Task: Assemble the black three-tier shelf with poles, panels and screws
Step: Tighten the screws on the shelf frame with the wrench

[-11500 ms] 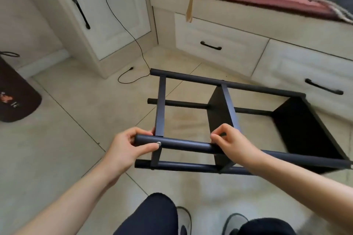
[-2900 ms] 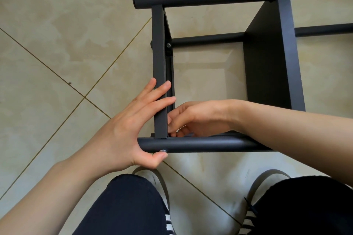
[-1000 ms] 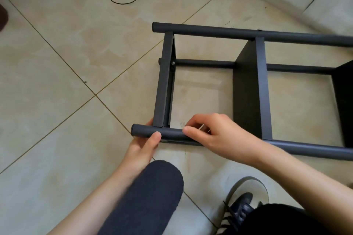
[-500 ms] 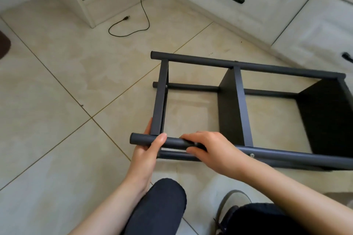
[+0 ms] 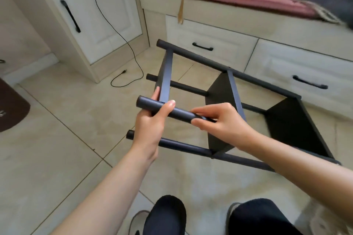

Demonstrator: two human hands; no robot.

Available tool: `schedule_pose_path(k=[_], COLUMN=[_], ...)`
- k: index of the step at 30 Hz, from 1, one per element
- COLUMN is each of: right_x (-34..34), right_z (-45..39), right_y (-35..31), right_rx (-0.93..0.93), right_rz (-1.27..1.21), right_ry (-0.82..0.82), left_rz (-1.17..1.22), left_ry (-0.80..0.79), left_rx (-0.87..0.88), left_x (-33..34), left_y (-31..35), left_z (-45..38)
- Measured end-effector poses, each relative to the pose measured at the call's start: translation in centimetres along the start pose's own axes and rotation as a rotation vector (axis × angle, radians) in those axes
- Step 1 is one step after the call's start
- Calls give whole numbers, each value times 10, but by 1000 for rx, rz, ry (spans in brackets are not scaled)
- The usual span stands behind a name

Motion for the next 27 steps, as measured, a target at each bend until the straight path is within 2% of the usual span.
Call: schedule_pose_path(k=[5,8,18,21,27], right_x=[-55,-80,-123,-124,-130], right_z=[-1,2,20,31,68], right_y=[-25,-32,-59,-68,-76], right_rx=[-22,-1,68,99,153], right_rz=[-199,-297,-584,-618,-623], right_ry=[157,198,199,162,151], left_rz=[-75,-160,-505,-610,-671], left_ry=[-51,-79,-96,-88,-88], left_rx=[149,180,390,436,498], left_x=[52,78,146,155,167], left_y=[73,103,200,213,213], left_z=[-6,2,43,59,95])
Point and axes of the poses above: each hand's wrist, its own z-axis away from the middle knuckle, its own x-axis out of the palm, y = z × x, the point moved 6 cm from there along -z, towards the middle knuckle, and after that the axes turned 13 degrees about z, right-handed, at the moved point
